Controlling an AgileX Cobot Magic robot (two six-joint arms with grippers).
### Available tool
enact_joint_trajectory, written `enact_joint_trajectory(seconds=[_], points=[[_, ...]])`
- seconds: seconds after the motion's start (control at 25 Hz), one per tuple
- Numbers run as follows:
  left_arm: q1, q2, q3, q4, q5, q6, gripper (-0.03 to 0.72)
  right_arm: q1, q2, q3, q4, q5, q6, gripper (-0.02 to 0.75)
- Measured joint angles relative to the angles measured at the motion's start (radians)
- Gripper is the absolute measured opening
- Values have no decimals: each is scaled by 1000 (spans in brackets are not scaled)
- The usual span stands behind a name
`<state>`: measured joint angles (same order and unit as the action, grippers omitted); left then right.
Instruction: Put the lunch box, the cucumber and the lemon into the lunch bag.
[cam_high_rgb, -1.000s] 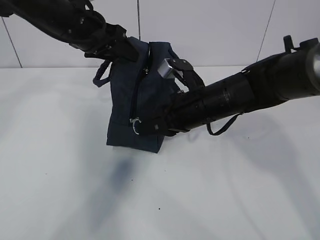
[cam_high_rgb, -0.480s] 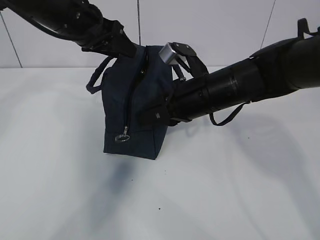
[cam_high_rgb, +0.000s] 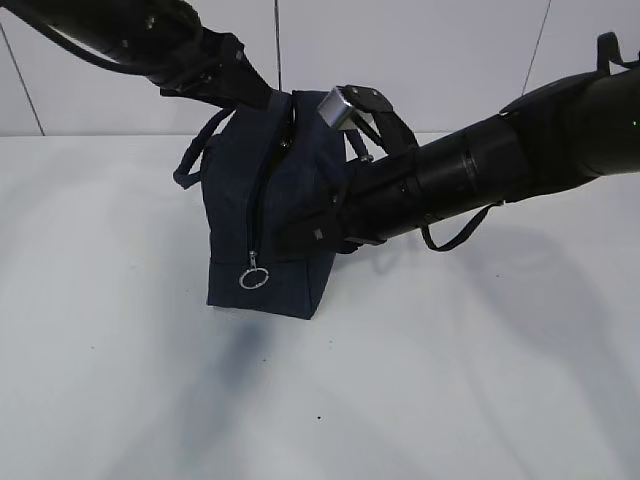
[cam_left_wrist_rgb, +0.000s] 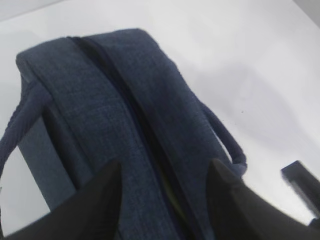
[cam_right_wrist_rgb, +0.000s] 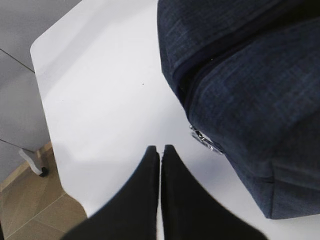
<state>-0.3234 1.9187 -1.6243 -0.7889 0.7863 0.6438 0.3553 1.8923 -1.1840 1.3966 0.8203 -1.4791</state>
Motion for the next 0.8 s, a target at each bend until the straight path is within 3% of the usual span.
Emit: enact_joint_trajectory(seconds=[0.12, 0.32, 0.4, 0.8], points=[[0, -30, 0, 0, 2, 0, 375, 0, 13, 0, 24, 36, 2, 44], [0, -78, 0, 10, 7, 2, 373, 0, 51, 0, 71, 55, 2, 297], [0, -99, 0, 22, 9, 2, 372, 0, 57, 0, 76, 55, 2, 350], [0, -166, 0, 30, 70, 2, 354, 0, 61, 0, 268, 138, 2, 372]])
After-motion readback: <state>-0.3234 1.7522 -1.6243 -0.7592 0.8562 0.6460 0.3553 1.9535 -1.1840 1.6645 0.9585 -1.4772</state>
